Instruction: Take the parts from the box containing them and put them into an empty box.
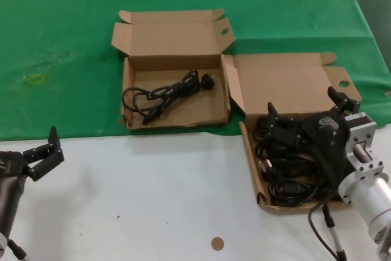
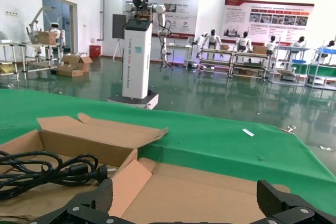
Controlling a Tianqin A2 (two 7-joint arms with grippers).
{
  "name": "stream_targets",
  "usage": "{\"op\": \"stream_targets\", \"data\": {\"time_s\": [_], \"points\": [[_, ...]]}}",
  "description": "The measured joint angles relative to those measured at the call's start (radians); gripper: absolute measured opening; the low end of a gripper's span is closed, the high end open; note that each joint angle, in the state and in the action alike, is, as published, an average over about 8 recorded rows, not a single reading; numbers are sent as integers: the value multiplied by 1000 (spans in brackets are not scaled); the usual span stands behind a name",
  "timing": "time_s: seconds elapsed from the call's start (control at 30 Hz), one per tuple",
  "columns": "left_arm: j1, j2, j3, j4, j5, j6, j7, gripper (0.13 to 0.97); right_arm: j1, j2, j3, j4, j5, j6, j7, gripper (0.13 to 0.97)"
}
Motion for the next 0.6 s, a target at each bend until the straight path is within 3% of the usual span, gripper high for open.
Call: {"op": "stream_targets", "data": {"time_s": [0.6], "points": [[0, 0, 0, 0, 0, 0, 0, 966, -8, 1, 3, 8, 3, 5, 3, 966]]}}
